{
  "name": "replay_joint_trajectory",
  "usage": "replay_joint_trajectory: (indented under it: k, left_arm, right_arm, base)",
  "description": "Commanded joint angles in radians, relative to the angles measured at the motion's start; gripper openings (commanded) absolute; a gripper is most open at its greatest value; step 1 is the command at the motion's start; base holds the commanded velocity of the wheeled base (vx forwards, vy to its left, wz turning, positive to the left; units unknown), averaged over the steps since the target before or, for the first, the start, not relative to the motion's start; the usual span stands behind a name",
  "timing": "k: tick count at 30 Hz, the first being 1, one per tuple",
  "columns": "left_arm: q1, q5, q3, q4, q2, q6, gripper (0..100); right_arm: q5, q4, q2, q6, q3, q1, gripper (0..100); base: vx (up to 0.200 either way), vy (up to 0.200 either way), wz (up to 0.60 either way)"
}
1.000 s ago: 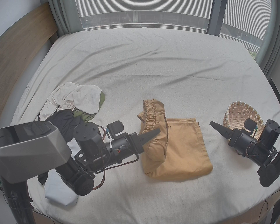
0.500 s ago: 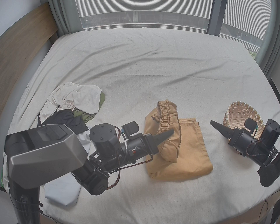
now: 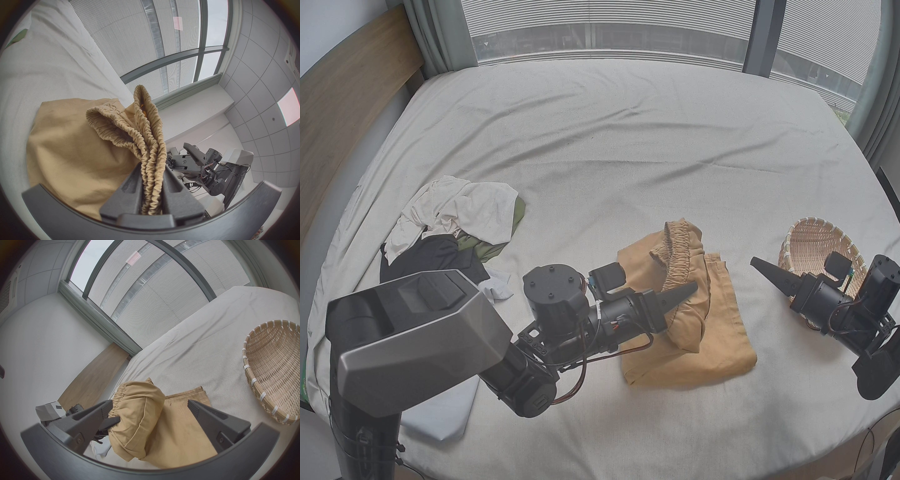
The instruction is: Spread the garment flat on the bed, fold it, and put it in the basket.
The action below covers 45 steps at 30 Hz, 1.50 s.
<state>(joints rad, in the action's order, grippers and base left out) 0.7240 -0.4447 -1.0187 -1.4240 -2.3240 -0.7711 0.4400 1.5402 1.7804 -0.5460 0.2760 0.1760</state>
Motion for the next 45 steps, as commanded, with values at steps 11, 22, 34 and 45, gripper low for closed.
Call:
replay_joint_trajectory:
  k: [11, 22, 34, 45]
  left_arm:
    - [0.021, 0.0, -0.06, 0.042, -0.041, 0.001, 0]
    - [0.031, 0.0, -0.066, 0.053, -0.046, 0.001, 0]
    - [0.032, 0.0, -0.083, 0.065, -0.06, 0.004, 100]
    - [0.029, 0.012, -0.087, 0.074, -0.06, 0.006, 100]
  right_arm:
    - [0.0, 0.0, -0.006, 0.0, 0.003, 0.0, 100]
    - [0.0, 0.0, -0.006, 0.0, 0.003, 0.0, 100]
    - [0.0, 0.001, -0.007, 0.0, 0.003, 0.0, 100]
    - [0.002, 0.0, -0.019, 0.0, 0.003, -0.006, 100]
  base:
    - [0.0, 0.0, 0.0]
    - [0.0, 0.0, 0.0]
    - [0.0, 0.0, 0.0]
    - [0.0, 0.0, 0.0]
